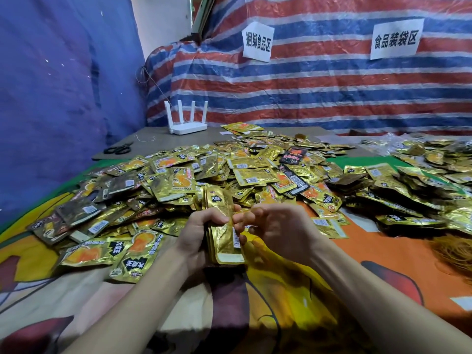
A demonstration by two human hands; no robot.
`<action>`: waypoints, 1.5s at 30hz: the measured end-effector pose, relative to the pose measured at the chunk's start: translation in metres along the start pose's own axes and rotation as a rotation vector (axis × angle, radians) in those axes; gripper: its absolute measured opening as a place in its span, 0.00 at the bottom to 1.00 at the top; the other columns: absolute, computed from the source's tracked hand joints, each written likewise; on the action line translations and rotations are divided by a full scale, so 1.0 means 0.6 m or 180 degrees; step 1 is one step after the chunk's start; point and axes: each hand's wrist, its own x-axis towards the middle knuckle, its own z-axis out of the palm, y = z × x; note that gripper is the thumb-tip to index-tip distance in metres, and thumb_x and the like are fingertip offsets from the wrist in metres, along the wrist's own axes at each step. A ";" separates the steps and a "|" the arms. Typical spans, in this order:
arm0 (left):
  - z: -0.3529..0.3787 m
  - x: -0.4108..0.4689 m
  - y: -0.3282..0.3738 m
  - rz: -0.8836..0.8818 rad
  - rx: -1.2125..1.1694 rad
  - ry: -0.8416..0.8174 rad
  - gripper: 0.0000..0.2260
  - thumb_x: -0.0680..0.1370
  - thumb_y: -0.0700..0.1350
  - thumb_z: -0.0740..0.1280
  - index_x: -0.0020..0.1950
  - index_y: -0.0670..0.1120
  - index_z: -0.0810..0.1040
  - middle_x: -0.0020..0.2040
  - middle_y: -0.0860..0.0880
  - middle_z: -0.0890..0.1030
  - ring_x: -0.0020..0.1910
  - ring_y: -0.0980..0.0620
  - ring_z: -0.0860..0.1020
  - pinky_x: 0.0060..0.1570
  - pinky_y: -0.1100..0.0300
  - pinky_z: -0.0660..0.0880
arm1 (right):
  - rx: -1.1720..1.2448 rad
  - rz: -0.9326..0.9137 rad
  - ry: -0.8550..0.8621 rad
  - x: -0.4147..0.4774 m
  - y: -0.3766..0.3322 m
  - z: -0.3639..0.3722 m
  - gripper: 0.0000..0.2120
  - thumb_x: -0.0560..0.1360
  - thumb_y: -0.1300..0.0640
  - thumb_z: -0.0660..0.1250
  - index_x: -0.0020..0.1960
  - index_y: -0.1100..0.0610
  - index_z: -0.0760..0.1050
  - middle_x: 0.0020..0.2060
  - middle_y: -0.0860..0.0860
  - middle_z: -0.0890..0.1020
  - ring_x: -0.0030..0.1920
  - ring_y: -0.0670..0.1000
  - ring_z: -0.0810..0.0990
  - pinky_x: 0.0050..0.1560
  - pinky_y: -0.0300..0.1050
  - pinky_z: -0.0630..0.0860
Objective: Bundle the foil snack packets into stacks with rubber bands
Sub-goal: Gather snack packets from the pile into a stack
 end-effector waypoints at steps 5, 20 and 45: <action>-0.001 0.002 -0.001 -0.0184 0.0129 0.0128 0.24 0.57 0.35 0.72 0.52 0.40 0.73 0.39 0.45 0.73 0.36 0.48 0.73 0.37 0.54 0.77 | 0.0981 -0.0457 -0.0035 0.008 0.005 -0.009 0.04 0.62 0.62 0.70 0.34 0.60 0.75 0.34 0.55 0.77 0.40 0.55 0.79 0.58 0.50 0.75; -0.016 0.020 -0.003 0.1076 0.0488 0.1469 0.06 0.69 0.37 0.68 0.42 0.45 0.83 0.40 0.46 0.81 0.37 0.47 0.80 0.43 0.52 0.77 | -0.0984 -0.0959 0.1033 0.012 0.023 0.025 0.32 0.64 0.59 0.78 0.67 0.57 0.78 0.61 0.53 0.83 0.58 0.52 0.84 0.51 0.60 0.84; -0.023 0.005 0.006 0.0864 0.0458 0.0664 0.24 0.73 0.50 0.67 0.69 0.49 0.78 0.65 0.39 0.80 0.61 0.41 0.81 0.57 0.51 0.80 | -0.1211 -0.0588 0.1072 0.054 0.054 0.079 0.38 0.56 0.62 0.81 0.66 0.58 0.78 0.54 0.55 0.86 0.53 0.55 0.86 0.56 0.51 0.82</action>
